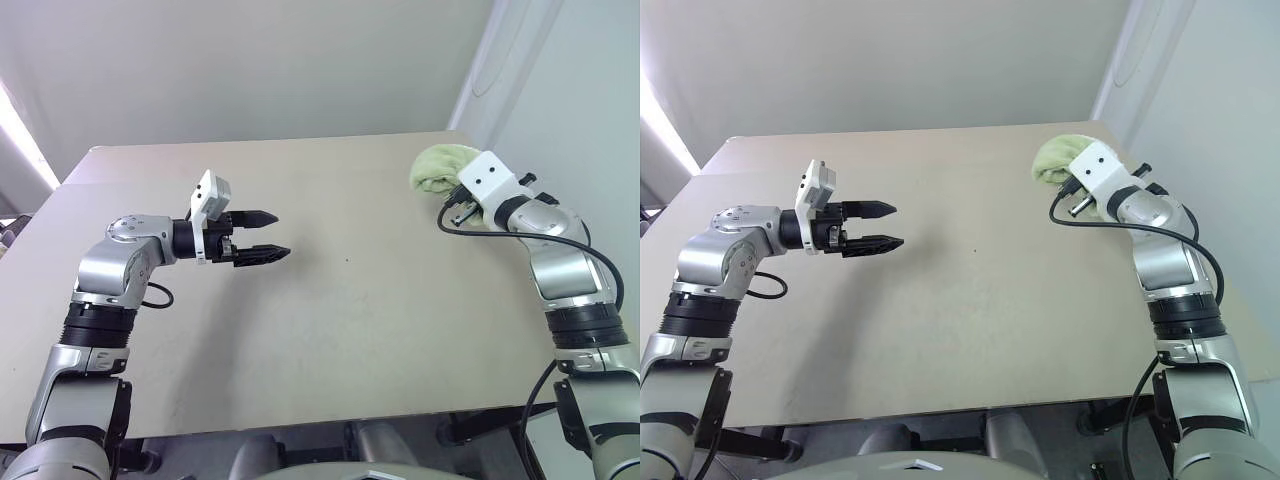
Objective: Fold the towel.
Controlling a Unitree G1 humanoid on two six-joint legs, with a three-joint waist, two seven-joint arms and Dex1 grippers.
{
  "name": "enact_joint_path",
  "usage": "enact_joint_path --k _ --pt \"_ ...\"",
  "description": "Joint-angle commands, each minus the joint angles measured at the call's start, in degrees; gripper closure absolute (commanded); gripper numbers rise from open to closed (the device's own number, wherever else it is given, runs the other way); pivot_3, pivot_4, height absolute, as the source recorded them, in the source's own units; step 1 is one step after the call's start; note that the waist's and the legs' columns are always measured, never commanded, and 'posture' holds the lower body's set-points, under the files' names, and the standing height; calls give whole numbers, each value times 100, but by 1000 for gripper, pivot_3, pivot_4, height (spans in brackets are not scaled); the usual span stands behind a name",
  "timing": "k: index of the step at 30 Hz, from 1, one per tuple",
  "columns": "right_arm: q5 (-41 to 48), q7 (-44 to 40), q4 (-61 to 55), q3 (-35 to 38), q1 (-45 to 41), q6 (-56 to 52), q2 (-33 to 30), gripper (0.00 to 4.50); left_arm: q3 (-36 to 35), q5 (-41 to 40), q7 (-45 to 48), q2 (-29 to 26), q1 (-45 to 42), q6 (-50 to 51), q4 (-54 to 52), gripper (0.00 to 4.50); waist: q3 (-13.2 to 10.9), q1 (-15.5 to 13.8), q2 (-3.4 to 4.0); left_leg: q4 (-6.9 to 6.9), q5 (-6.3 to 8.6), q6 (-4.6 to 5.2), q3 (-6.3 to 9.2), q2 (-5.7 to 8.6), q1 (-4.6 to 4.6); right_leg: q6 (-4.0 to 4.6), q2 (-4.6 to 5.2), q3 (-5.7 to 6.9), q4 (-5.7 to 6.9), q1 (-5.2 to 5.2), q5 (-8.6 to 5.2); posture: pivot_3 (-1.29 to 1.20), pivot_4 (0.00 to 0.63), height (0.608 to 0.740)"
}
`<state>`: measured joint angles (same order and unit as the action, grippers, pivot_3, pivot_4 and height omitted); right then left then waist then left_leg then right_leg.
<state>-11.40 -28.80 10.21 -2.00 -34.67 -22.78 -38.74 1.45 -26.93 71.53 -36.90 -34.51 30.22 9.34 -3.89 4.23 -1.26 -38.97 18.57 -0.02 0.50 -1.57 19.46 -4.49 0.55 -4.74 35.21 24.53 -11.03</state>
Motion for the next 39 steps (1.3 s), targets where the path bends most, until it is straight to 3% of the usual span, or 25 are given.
enact_joint_path --k 1,6,12,20,25,28,31,39 --pt "-110 202 400 -102 -14 181 122 4475 -14 13 61 1 -92 -129 -16 0 0 0 0 0 0 0 0 0 0 0 0 0 0 0 0 0 0 712" --pt "7 159 764 -349 406 179 665 4475 -15 71 102 4 -95 -190 43 0 -1 15 3 6 0 0 0 -1 0 1 -2 0 -2 0 0 0 0 712" --pt "-18 175 981 -382 568 -10 723 4475 -8 132 152 -7 -6 -241 14 0 -4 1 7 -4 0 0 -3 3 1 -2 2 -6 -1 -3 1 0 0 712" --pt "504 -156 467 96 699 -330 521 1817 -12 148 181 -10 37 -259 17 0 -4 -12 7 -3 0 0 0 2 1 -1 1 -4 0 -4 1 0 0 712" --pt "1837 -975 -787 995 829 -1283 367 44 -126 68 205 -14 -57 -212 138 0 -6 -4 10 -2 0 0 1 2 0 -2 -1 -4 1 -3 1 0 0 712" --pt "2733 -1278 -1247 1587 734 -1957 354 44 -255 -33 52 73 -201 -101 247 0 -5 -18 10 -3 0 0 2 1 -2 -3 -1 -3 4 -4 1 0 0 712" --pt "3071 -993 -1083 1899 414 -2296 497 44 -221 44 44 92 -216 -236 321 0 -5 -2 10 -4 0 0 2 2 -5 -3 -1 -2 5 -6 1 0 0 712" --pt "2371 308 1086 1486 -400 -1384 1139 44 -197 92 17 129 -143 -385 345 0 -5 10 10 1 0 0 1 0 -1 0 -1 -1 -2 -4 1 0 0 712"
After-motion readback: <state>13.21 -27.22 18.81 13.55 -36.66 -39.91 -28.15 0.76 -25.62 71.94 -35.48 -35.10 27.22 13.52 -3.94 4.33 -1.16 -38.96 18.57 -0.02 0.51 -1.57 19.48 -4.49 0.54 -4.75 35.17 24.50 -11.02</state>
